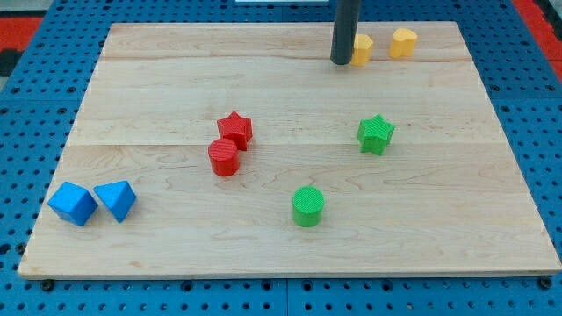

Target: Move the green star towards bottom right side of the board

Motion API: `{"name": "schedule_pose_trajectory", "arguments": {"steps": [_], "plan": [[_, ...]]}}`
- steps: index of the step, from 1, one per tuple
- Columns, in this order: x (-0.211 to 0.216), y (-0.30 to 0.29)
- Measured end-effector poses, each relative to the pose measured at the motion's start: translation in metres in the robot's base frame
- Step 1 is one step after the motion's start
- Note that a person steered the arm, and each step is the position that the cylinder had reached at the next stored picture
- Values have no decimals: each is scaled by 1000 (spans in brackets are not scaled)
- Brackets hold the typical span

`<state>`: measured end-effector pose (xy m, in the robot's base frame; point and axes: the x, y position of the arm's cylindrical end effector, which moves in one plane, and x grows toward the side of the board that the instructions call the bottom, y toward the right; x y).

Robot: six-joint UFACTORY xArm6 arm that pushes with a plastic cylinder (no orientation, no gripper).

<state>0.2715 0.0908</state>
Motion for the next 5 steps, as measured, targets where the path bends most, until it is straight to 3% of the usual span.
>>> {"name": "schedule_pose_trajectory", "arguments": {"steps": [2, 3, 5], "plan": [[-2, 40], [22, 24], [23, 24]]}}
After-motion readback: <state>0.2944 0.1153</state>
